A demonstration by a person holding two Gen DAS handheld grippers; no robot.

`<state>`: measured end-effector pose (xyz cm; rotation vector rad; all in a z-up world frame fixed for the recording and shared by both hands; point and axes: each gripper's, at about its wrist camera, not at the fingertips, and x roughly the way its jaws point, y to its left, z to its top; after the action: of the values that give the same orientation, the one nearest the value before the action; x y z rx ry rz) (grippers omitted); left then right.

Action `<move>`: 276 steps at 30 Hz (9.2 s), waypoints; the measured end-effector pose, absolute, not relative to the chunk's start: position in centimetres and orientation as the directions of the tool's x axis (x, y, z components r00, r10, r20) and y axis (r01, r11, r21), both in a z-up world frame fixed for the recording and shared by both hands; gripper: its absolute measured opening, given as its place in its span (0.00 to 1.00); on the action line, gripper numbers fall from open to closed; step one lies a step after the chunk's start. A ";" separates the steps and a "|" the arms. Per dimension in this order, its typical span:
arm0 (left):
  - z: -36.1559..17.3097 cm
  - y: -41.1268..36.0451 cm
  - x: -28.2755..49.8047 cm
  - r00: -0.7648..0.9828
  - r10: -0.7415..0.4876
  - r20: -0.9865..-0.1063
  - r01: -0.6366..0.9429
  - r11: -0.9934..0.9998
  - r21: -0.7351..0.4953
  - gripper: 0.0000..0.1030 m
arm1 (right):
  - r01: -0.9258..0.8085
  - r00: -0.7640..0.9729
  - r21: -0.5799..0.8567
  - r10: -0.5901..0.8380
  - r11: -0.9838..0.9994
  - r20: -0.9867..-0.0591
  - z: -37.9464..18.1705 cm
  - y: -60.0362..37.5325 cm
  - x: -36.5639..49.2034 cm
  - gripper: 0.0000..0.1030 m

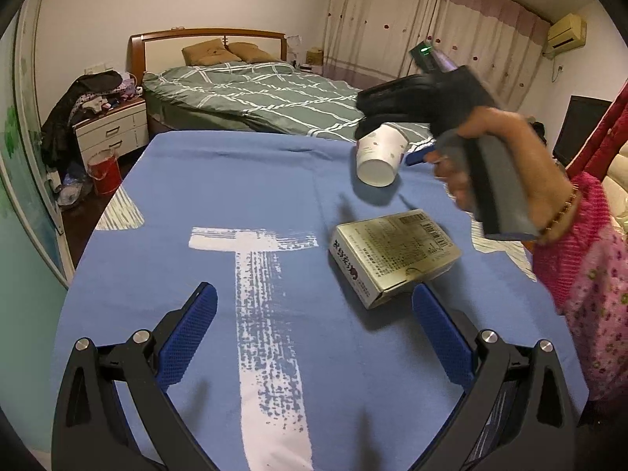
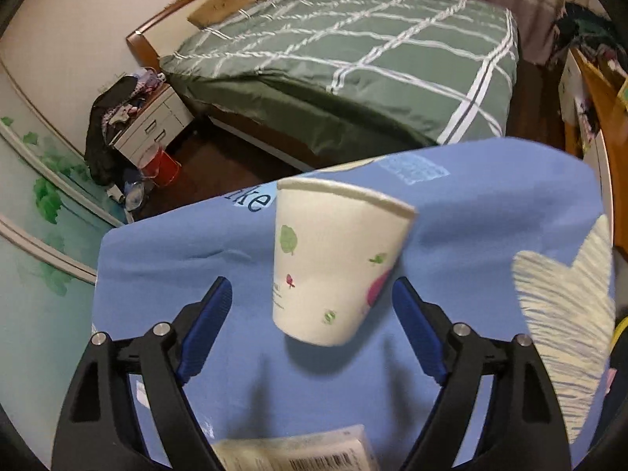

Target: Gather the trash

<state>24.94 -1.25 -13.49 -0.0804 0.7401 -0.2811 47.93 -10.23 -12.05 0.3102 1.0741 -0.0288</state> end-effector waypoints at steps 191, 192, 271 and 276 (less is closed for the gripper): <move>-4.4 -3.6 4.0 0.846 -0.119 -0.520 0.109 0.993 -0.049 0.95 | 0.325 0.833 0.088 -0.241 0.942 -0.498 -6.7 -25.4 -2.3 0.83; -4.5 -3.7 3.9 0.846 -0.120 -0.520 0.109 0.993 -0.051 0.95 | 0.324 0.834 0.088 -0.240 0.942 -0.498 -6.6 -25.4 -2.3 0.83; -5.8 -3.9 4.5 0.832 -0.116 -0.543 0.112 0.993 -0.041 0.95 | 0.326 0.831 0.122 -0.223 0.937 -0.510 -7.2 -25.7 -2.1 0.85; -5.8 -3.9 4.6 0.829 -0.115 -0.547 0.113 0.993 -0.036 0.95 | 0.326 0.831 0.123 -0.222 0.937 -0.510 -7.3 -25.6 -2.2 0.85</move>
<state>4.64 -3.90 -5.78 -0.0023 0.5806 -0.1209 -2.16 -25.65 -7.33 0.2089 0.5138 -0.2928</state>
